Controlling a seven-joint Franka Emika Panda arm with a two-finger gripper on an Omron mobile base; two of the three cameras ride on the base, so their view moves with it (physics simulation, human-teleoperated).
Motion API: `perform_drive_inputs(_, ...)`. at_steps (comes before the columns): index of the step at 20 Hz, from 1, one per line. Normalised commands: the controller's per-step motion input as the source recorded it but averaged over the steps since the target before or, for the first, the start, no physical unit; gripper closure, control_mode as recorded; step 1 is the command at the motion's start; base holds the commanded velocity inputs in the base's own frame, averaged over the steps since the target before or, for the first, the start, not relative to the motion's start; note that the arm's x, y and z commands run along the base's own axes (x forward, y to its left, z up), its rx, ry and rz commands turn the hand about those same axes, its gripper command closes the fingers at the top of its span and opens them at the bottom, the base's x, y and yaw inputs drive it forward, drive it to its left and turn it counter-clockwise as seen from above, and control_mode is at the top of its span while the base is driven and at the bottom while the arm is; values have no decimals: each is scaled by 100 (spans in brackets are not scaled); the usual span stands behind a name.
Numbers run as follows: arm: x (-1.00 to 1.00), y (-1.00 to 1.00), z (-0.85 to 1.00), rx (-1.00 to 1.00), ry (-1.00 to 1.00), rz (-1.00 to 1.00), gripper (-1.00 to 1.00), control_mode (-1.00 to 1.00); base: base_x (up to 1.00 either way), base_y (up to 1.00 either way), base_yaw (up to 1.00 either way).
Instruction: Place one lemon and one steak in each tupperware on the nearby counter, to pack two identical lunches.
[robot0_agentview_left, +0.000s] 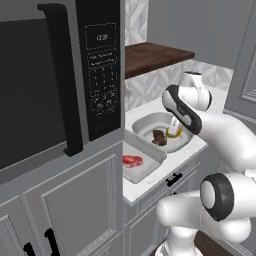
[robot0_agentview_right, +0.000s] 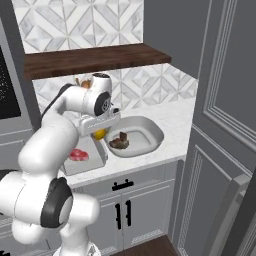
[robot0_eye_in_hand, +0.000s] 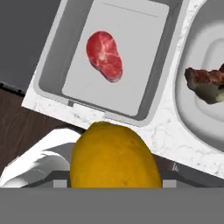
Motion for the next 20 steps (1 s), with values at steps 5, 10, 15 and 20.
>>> perform_drive_inputs(5, 14, 50, -4, 2, 0, 1, 100, -100, 0, 0, 0)
perform_drive_inputs(10, 70, 80, -48, 0, 1, 0, 100, -100, 0, 0, 0)
perform_drive_inputs(15, 60, 36, -64, 0, 6, 0, 100, -100, 0, 0, 0)
perform_drive_inputs(20, 15, 29, -56, 0, 10, 2, 100, -100, 0, 0, 0)
